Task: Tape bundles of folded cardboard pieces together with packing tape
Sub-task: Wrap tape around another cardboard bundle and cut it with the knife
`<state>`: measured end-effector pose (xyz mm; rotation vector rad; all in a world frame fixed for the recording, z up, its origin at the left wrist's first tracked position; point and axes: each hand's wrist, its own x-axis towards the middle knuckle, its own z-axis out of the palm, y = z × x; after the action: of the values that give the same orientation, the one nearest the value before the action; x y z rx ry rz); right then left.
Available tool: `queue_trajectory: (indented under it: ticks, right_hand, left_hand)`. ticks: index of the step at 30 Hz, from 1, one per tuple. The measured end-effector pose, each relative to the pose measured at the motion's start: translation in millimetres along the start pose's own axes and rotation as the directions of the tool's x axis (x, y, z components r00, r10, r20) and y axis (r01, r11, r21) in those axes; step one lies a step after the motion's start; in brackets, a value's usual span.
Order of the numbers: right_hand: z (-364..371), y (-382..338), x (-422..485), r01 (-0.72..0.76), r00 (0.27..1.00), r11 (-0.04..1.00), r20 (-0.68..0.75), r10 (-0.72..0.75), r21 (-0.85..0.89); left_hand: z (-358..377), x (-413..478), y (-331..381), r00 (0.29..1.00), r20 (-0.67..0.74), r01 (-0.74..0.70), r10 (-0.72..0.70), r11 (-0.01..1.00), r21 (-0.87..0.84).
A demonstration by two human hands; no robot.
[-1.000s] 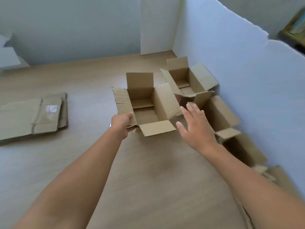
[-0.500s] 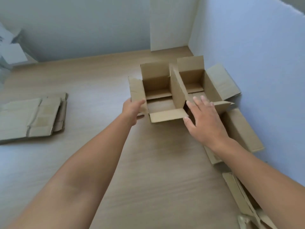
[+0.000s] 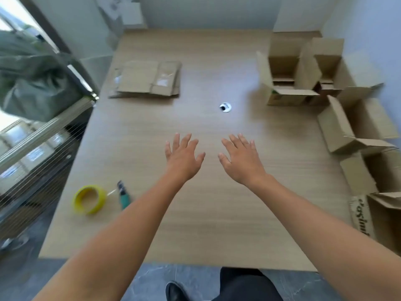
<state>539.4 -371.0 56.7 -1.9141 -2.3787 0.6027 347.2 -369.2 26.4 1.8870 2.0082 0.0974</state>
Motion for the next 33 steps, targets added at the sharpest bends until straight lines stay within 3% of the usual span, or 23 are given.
queue_trajectory:
  ticks: [7,14,25,33]
  right_hand:
    - [57,-150,-48,0.097,0.995,0.995,0.034,-0.097,0.013]
    - [66,-206,-17,0.135,0.99,0.991,0.034,-0.134,-0.025]
    - [58,-245,130,0.094,0.995,0.996,0.014,-0.094,-0.003]
    - [52,-243,284,-0.037,0.997,0.999,-0.066,0.037,-0.005]
  left_hand:
    - [-36,-122,-154,0.979,-0.08,0.178,-0.185,0.98,-0.085]
    - [-70,-109,-218,0.969,-0.112,0.208,-0.222,0.97,-0.128]
    - [-120,41,-274,0.972,-0.105,0.201,-0.209,0.976,-0.08]
    - [-145,226,-311,0.994,-0.043,0.092,-0.096,0.991,-0.094]
